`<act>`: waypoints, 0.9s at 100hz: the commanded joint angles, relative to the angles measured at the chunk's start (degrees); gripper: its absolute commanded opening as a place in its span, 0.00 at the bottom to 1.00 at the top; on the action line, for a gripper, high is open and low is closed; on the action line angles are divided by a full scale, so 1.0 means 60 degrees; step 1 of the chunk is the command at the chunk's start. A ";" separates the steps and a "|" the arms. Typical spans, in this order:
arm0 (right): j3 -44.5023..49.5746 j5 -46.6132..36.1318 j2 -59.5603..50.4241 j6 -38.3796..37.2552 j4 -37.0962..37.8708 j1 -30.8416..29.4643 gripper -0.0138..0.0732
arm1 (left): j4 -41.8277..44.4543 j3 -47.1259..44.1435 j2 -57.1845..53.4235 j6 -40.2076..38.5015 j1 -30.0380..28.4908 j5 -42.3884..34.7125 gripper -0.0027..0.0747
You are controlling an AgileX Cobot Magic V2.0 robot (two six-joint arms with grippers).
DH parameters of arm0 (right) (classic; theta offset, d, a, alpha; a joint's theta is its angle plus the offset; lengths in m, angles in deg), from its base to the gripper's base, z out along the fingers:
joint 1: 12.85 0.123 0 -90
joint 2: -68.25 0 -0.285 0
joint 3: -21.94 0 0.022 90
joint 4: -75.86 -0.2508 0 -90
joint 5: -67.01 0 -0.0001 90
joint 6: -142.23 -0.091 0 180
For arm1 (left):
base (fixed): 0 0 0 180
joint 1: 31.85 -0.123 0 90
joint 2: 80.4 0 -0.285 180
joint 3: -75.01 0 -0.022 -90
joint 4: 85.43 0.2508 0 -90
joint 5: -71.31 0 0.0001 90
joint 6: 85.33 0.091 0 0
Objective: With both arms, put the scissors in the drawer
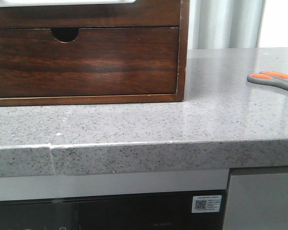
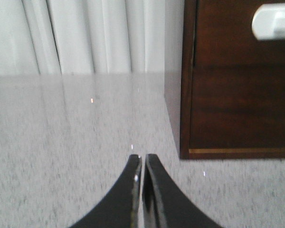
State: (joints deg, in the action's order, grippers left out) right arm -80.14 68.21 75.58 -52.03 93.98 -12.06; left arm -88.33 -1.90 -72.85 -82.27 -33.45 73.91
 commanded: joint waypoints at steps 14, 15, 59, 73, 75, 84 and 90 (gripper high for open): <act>-0.0625 -0.0519 -0.0206 -0.0138 0.0025 -0.0012 0.11 | -0.0790 0.0721 -0.0311 -0.0103 0.0000 -0.0370 0.01; -0.0674 -0.0451 -0.0177 -0.0167 -0.0001 -0.0012 0.11 | -0.0794 0.0801 -0.0290 -0.0103 0.0000 -0.0295 0.01; -0.3763 0.2354 0.2619 -0.0244 -0.2381 -0.0012 0.11 | -0.0726 0.2841 0.1934 -0.0019 0.0000 0.0710 0.01; -0.3803 0.2092 0.3079 -0.0244 -0.2381 -0.0012 0.11 | -0.0726 0.2891 0.2495 -0.0019 0.0000 0.0548 0.02; -0.3803 0.2144 0.3144 -0.0244 -0.2381 -0.0012 0.11 | -0.0726 0.2891 0.2567 -0.0019 0.0000 0.0548 0.04; -0.3803 0.2454 0.3284 -0.0244 -0.2381 -0.0012 0.11 | -0.0726 0.2891 0.2898 -0.0019 0.0000 0.0369 0.22; -0.3768 0.2598 0.3375 -0.0244 -0.2362 -0.0012 0.11 | -0.0726 0.2845 0.3130 -0.0019 0.0000 -0.0065 0.38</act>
State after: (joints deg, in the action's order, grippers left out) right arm -100.84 86.74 94.35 -53.52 79.51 -12.06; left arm -92.05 13.51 -56.68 -82.27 -33.45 81.13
